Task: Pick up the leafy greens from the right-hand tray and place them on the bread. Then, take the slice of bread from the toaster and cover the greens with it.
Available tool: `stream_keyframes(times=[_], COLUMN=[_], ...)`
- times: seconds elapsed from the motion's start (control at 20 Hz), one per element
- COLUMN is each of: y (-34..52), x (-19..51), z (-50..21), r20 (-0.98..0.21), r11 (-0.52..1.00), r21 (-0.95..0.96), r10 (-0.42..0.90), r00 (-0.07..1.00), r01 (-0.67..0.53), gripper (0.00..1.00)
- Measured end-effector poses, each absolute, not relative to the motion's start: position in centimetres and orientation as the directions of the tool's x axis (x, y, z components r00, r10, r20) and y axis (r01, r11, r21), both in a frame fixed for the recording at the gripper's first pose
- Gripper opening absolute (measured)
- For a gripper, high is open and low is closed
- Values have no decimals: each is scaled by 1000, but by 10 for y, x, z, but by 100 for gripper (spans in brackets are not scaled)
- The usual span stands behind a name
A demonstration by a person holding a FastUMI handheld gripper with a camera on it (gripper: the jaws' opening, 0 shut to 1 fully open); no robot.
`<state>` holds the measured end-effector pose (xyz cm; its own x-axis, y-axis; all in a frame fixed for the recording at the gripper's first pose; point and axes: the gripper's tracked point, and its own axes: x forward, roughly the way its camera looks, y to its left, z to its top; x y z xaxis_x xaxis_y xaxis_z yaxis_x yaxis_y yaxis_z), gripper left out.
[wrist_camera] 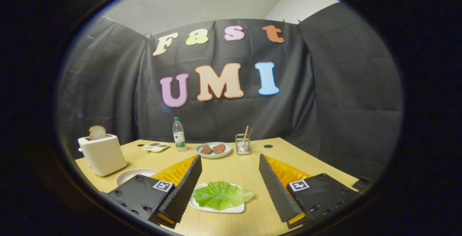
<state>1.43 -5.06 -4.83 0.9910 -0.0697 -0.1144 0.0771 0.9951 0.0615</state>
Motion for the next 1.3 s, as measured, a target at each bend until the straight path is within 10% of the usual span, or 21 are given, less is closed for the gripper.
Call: stream_keyframes(times=[1.0, 1.3], y=[-86, -78], x=[61, 74], z=[-223, -228], r20=[-571, -576], r11=[958, 951], r21=[203, 245], r10=[-51, -11], r00=[819, 817], r01=[201, 186], gripper=[94, 57])
